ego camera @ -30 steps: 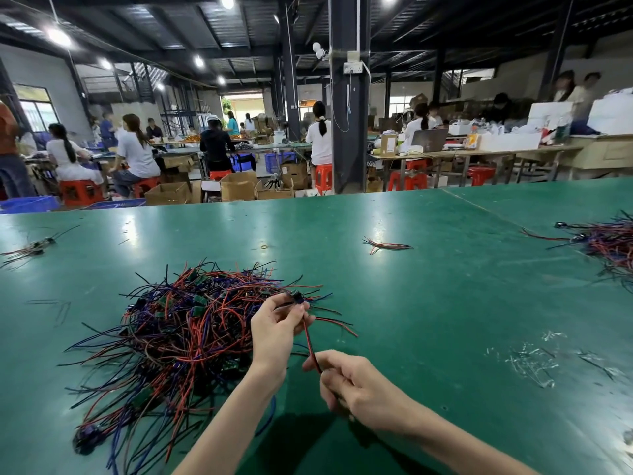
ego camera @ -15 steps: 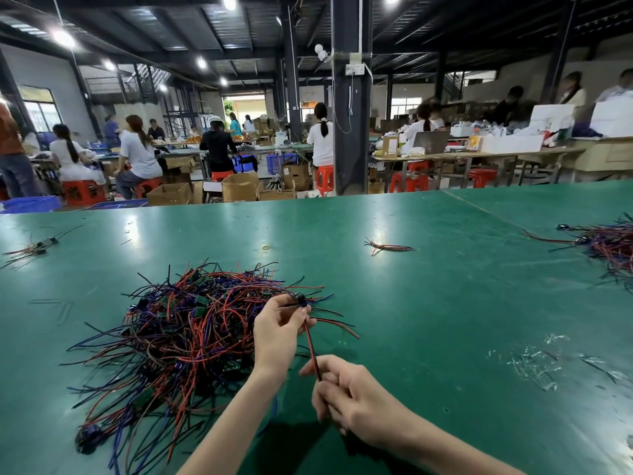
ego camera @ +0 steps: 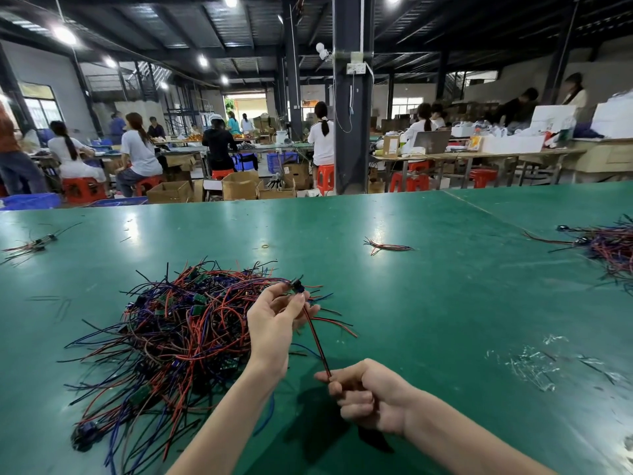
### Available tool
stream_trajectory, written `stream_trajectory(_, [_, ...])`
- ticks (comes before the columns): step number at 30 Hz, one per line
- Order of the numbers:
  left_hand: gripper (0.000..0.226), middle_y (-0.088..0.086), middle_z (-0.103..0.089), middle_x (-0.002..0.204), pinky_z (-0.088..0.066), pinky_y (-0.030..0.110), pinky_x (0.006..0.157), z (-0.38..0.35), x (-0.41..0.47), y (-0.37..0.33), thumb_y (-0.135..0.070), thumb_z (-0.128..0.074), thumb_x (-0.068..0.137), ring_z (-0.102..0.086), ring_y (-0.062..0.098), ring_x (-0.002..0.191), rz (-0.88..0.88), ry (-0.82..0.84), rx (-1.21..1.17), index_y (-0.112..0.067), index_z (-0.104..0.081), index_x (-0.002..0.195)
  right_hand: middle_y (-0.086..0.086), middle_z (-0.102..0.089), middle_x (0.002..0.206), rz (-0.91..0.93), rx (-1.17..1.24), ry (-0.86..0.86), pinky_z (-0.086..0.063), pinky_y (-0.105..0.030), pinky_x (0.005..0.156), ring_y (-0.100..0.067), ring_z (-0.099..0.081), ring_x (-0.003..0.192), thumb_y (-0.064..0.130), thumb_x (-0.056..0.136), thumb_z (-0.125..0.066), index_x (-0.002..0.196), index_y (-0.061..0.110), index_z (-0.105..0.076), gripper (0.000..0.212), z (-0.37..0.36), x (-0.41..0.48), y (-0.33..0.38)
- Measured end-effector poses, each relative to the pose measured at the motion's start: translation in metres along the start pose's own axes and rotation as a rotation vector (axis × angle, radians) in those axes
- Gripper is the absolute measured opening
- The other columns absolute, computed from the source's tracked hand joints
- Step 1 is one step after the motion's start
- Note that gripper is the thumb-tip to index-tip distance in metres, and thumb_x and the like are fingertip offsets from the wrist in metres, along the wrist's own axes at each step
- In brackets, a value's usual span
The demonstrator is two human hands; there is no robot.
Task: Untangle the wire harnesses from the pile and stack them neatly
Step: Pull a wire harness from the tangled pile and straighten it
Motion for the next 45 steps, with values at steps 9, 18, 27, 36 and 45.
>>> stream_trajectory(9, [0.016, 0.012, -0.066, 0.073, -0.06, 0.029, 0.064, -0.001, -0.004, -0.004, 0.011, -0.056, 0.086, -0.068, 0.024, 0.064, 0.049, -0.028, -0.104, 0.002, -0.056, 0.099, -0.006, -0.051, 0.053, 0.224, -0.543, -0.072, -0.019, -0.013, 0.03, -0.004, -0.021, 0.025, -0.005, 0.096, -0.03, 0.093, 0.003, -0.054, 0.025, -0.004, -0.011, 0.015])
stream_trajectory(18, [0.022, 0.018, -0.063, 0.082, -0.057, 0.025, 0.063, 0.006, 0.001, -0.005, 0.011, -0.057, 0.086, -0.069, 0.026, 0.067, 0.057, -0.05, -0.102, 0.004, -0.053, 0.107, 0.005, -0.051, 0.048, 0.459, -0.88, -0.066, -0.03, -0.021, 0.031, -0.007, -0.03, 0.03, 0.0, 0.098, -0.032, 0.089, 0.014, -0.055, 0.028, -0.021, -0.02, 0.019])
stream_trajectory(27, [0.021, 0.016, -0.069, 0.074, -0.059, 0.029, 0.063, -0.021, -0.01, -0.004, 0.01, -0.057, 0.081, -0.069, 0.024, 0.062, 0.171, 0.133, -0.115, -0.001, -0.053, 0.099, -0.018, -0.061, 0.126, 0.108, -0.839, 0.376, -0.052, -0.019, 0.046, -0.003, -0.038, 0.036, 0.045, 0.094, -0.048, 0.126, 0.003, -0.049, 0.053, -0.016, -0.033, 0.046])
stream_trajectory(36, [0.012, 0.013, -0.07, 0.076, -0.058, 0.026, 0.06, -0.061, -0.056, 0.052, 0.011, -0.056, 0.084, -0.064, 0.016, 0.056, 0.419, 0.399, 0.08, 0.007, -0.066, 0.089, 0.005, -0.063, 0.075, 0.425, -0.597, 0.002, -0.03, -0.015, 0.037, -0.004, -0.041, 0.049, 0.043, 0.067, -0.075, 0.092, 0.011, -0.073, 0.04, 0.021, -0.026, 0.096])
stream_trajectory(45, [0.013, 0.008, -0.07, 0.073, -0.05, 0.025, 0.062, -0.063, -0.064, 0.07, 0.004, -0.062, 0.085, -0.062, 0.014, 0.056, 0.376, 0.421, 0.291, -0.005, -0.072, 0.081, -0.003, -0.054, 0.061, 0.448, -0.519, -0.23, -0.026, -0.015, 0.035, -0.008, -0.037, 0.047, 0.012, 0.083, -0.067, 0.081, 0.004, -0.071, 0.01, 0.046, -0.022, 0.104])
Point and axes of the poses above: each hand's wrist, its own x-axis towards the middle knuckle, its own z-axis out of the back of the hand, y = z × x, the point moved 9 cm from there along x, towards the middle knuckle
